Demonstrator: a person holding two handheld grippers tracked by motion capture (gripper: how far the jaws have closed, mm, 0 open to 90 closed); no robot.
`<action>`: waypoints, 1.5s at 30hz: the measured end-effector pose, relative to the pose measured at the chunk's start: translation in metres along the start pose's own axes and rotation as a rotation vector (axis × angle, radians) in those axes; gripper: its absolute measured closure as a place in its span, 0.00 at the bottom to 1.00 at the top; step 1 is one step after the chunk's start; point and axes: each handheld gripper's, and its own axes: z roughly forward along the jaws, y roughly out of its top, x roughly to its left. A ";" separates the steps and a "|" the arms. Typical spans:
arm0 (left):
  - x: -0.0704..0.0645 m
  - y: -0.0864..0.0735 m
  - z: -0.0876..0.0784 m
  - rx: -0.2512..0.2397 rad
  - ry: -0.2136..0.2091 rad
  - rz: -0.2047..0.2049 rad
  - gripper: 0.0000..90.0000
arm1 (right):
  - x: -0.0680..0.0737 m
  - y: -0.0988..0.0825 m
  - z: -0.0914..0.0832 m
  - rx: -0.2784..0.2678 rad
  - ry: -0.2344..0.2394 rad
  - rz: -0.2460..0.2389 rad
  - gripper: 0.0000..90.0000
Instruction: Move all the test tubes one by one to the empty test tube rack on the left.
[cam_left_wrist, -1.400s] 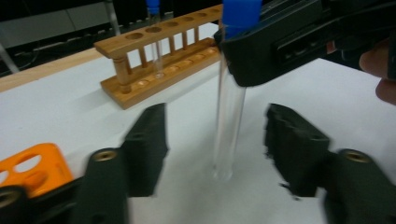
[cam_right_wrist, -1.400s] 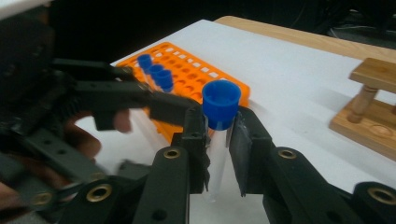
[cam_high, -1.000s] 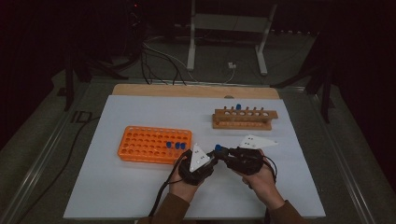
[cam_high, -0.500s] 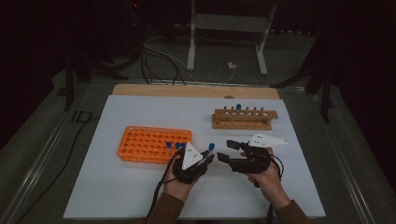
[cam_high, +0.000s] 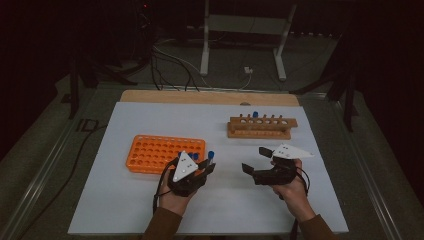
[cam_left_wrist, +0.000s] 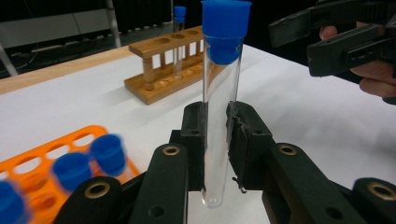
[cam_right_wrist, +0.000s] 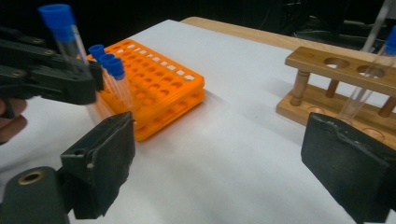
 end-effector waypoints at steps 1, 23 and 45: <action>0.002 -0.001 -0.003 -0.003 0.000 -0.003 0.86 | 0.000 0.000 0.000 -0.001 -0.007 0.000 0.09; 0.044 -0.012 -0.048 -0.066 0.101 -0.091 0.85 | -0.001 -0.003 -0.008 -0.023 -0.049 -0.013 0.02; 0.072 -0.031 -0.029 -0.021 0.242 -0.120 0.85 | 0.000 -0.004 -0.007 -0.021 -0.037 -0.016 0.02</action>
